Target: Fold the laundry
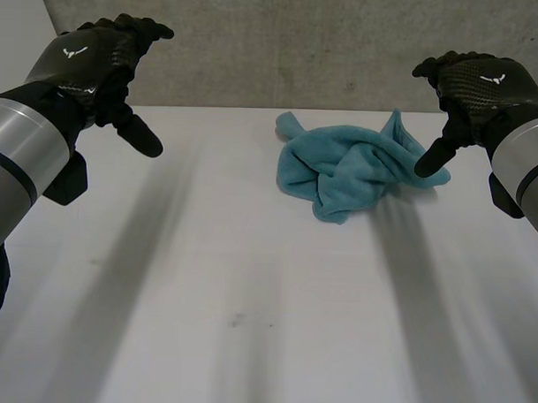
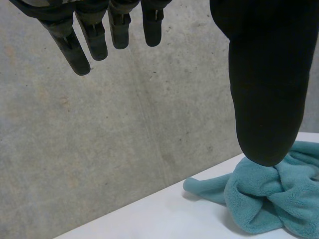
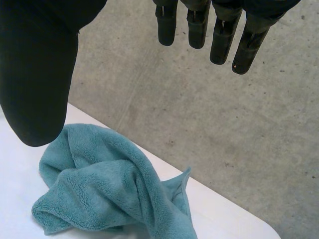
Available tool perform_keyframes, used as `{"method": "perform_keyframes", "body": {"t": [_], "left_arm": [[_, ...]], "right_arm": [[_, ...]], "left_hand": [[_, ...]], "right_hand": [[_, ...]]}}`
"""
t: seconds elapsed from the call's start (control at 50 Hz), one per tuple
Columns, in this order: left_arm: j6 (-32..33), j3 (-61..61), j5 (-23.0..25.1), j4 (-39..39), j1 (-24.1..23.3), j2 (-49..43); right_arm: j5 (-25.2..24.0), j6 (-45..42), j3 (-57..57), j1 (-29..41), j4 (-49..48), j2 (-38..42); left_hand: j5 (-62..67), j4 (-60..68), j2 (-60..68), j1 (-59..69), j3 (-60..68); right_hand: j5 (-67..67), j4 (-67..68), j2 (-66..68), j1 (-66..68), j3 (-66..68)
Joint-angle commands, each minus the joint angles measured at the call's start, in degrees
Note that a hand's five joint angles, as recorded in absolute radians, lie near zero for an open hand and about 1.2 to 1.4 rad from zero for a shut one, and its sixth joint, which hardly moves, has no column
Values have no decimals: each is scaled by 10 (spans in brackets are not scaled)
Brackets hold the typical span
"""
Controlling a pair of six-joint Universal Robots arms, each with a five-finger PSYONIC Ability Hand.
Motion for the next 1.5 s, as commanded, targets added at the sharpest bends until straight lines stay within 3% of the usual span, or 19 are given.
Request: {"method": "perform_keyframes", "body": {"t": [0.02, 0.18, 0.3, 0.4, 0.5, 0.64, 0.66, 0.68, 0.7, 0.72, 0.84, 0.94, 1.12, 1.16, 1.4, 1.42, 1.44, 1.48, 1.5], "left_arm": [[0, -1, 0, 1, -1, -6], [3, -3, -3, 36, -1, -29], [3, -5, -4, 42, -3, -36], [4, -5, -4, 43, -3, -47], [4, -7, -4, 43, -3, -60], [5, -8, -4, 43, -4, -77], [6, -7, -4, 43, -5, -80], [6, -7, -4, 45, -6, -83], [6, -7, -4, 45, -6, -83], [6, -7, -4, 48, -7, -84], [7, -7, -5, 51, -7, -86], [7, -6, -5, 51, -8, -83], [7, -2, -4, 51, -6, -78], [6, 3, -5, 52, 0, -75], [7, -2, -5, 52, 1, -72], [7, -2, -5, 52, 1, -72], [5, -3, -5, 52, 0, -76], [4, -4, -5, 51, -2, -79], [6, -5, -6, 52, -5, -81]], "right_arm": [[-1, -4, -2, -1, -4, 17], [-16, -10, -34, -1, -44, 104], [-20, -11, -116, 2, -118, 235], [-18, -11, -203, 4, -145, 341], [-11, -9, -350, -1, -154, 501], [-10, -13, -474, -1, -139, 601], [-11, -15, -488, -2, -136, 614], [-11, -15, -489, -2, -136, 614], [-10, -15, -497, -2, -136, 618], [-8, -14, -502, -2, -135, 616], [-11, -2, -489, -1, -129, 558], [-32, 31, -387, 4, -131, 366], [-76, 32, -267, 15, -102, 209], [-88, 28, -211, 39, -75, 136], [-197, 15, -16, 107, 36, 71], [-218, 2, -4, 115, 58, 72], [-218, 2, -3, 115, 58, 72], [-248, -52, -1, 121, 100, 72], [-248, -52, -1, 121, 100, 72]], "left_hand": [[-18, 5, 6, 1, 4], [-18, 5, 6, 1, 4], [-18, 5, 6, 1, 4], [-18, 5, 6, 1, 4], [-18, 5, 6, 1, 4], [-18, 5, 6, 1, 4], [-18, 5, 6, 1, 4], [-18, 5, 6, 1, 4], [-18, 5, 6, 1, 4], [-18, 5, 6, 1, 4], [-18, 5, 6, 1, 4], [-18, 5, 6, 1, 4], [-18, 5, 6, 1, 4], [-18, 5, 6, 1, 4], [-18, 5, 6, 1, 4], [-18, 5, 6, 1, 4], [-18, 5, 6, 1, 4], [-18, 5, 6, 1, 4], [-18, 5, 6, 1, 4]], "right_hand": [[-41, -34, -27, 10, -19], [-41, -34, -27, 10, -19], [-41, -34, -27, 10, -19], [-41, -34, -27, 10, -19], [-41, -34, -27, 10, -19], [-41, -34, -27, 10, -19], [52, 59, 67, 103, 75], [54, 61, 68, 105, 76], [294, 301, 308, 345, 316], [652, 659, 667, 703, 675], [659, 666, 673, 710, 681], [659, 666, 673, 710, 681], [659, 666, 673, 710, 681], [659, 666, 673, 710, 681], [659, 666, 673, 710, 681], [568, 575, 582, 619, 590], [567, 574, 581, 618, 589], [209, 216, 223, 260, 231], [207, 214, 222, 258, 229]]}}
